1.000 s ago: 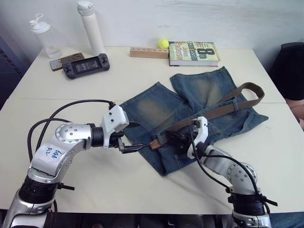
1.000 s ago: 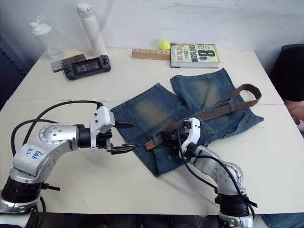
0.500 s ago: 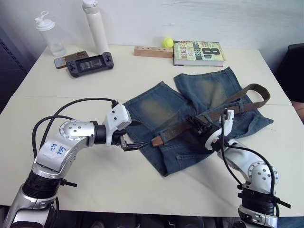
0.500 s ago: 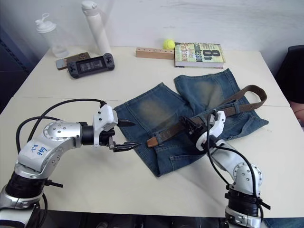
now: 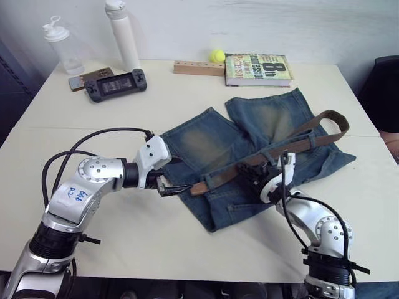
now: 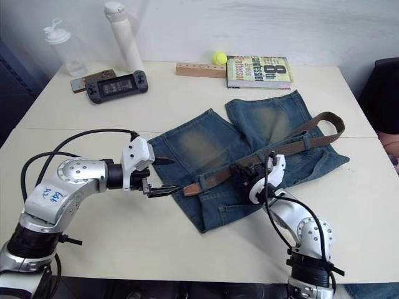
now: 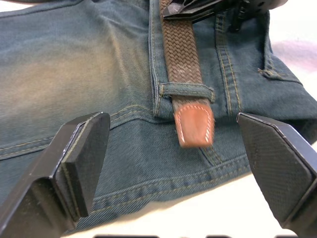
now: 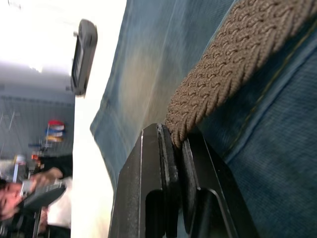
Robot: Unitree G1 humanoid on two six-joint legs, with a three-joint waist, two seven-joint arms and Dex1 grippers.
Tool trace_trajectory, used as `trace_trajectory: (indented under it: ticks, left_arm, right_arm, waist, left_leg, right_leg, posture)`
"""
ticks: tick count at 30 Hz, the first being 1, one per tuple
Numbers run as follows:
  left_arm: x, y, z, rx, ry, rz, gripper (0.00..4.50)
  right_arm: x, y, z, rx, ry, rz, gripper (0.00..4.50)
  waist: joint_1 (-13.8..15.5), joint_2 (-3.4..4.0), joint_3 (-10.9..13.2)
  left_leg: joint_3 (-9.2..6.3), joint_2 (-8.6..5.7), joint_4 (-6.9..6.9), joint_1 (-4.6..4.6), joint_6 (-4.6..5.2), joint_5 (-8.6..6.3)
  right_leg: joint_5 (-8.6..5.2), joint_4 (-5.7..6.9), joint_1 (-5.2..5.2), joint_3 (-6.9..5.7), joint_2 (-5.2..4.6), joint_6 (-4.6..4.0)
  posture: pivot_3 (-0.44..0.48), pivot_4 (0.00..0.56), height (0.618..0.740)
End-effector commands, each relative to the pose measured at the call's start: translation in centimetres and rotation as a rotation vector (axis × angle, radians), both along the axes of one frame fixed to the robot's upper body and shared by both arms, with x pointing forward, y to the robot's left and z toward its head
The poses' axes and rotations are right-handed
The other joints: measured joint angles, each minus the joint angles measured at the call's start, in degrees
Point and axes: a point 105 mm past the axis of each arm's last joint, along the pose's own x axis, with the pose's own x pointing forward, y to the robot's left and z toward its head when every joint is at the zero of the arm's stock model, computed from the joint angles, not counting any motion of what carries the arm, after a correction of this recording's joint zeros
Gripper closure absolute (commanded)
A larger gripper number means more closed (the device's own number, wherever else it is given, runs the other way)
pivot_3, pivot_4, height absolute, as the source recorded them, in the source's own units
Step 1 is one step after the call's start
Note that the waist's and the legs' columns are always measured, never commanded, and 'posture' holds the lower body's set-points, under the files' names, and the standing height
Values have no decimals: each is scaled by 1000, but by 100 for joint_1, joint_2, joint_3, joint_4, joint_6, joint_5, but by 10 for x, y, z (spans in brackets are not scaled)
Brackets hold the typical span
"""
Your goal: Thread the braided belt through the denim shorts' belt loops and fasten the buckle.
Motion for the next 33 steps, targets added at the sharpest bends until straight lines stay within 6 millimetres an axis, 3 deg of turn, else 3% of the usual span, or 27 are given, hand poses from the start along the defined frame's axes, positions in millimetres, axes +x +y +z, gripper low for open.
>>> trace_trajectory:
  ticks: [1,4,9,14,15,20,26,30,33]
  left_arm:
    - [-7,1,-1,31,19,-8,0]
    - [-7,2,-3,51,10,-14,0]
    - [-8,-1,-2,47,0,-38,0]
    - [-9,-5,-2,69,-32,-86,0]
    - [-9,-6,-2,62,-37,-97,0]
    - [-13,-8,-1,81,-117,-184,0]
    - [-10,-2,-29,334,-397,-309,0]
    - [-4,5,-40,427,-492,-337,0]
    - [2,-3,-38,375,-526,-279,0]
  right_arm:
    - [-12,28,-9,-50,20,112,4462]
    - [-11,23,-14,-101,17,105,4462]
    - [-14,10,-6,-141,-22,118,2542]
    - [-22,-9,8,-272,-75,175,297]
    - [-26,-11,10,-312,-88,202,55]
    - [-53,-30,37,-594,-232,412,55]
    - [-78,-34,69,-696,-374,615,55]
    - [-81,-37,72,-745,-396,651,55]
    - [-81,-44,73,-818,-392,652,55]
  waist:
    - [-15,0,0]
    - [-11,-1,-1]
    - [34,-2,-1]
    - [63,-2,-1]
    - [67,-2,-1]
    - [115,10,6]
    - [136,9,7]
    - [193,9,8]
    - [218,9,8]
  left_leg:
    - [0,1,-1,1,-2,1]
    - [-1,2,-2,2,-5,3]
    - [-4,1,-2,0,-5,2]
    - [-7,-3,1,-2,-1,2]
    - [-12,-5,1,-2,1,1]
    - [-21,-10,3,-23,10,2]
    - [-19,-8,1,-20,11,3]
    - [-21,-8,3,-22,15,1]
    - [-22,-8,5,-27,22,-3]
  right_leg:
    - [0,1,0,1,1,0]
    - [-1,1,0,2,3,-1]
    - [-1,-1,1,2,1,-1]
    - [0,-5,4,3,-5,-1]
    - [0,-6,6,2,-7,-1]
    - [3,-38,7,-1,-7,6]
    - [4,-40,10,-7,-2,7]
    - [5,-41,11,-7,-4,9]
    - [6,-45,11,-10,-8,12]
  posture:
    - [0,150,738]
    - [0,150,738]
    - [0,150,738]
    - [0,150,738]
    - [0,150,738]
    - [0,150,738]
    - [0,150,738]
    - [0,150,738]
    - [0,150,738]
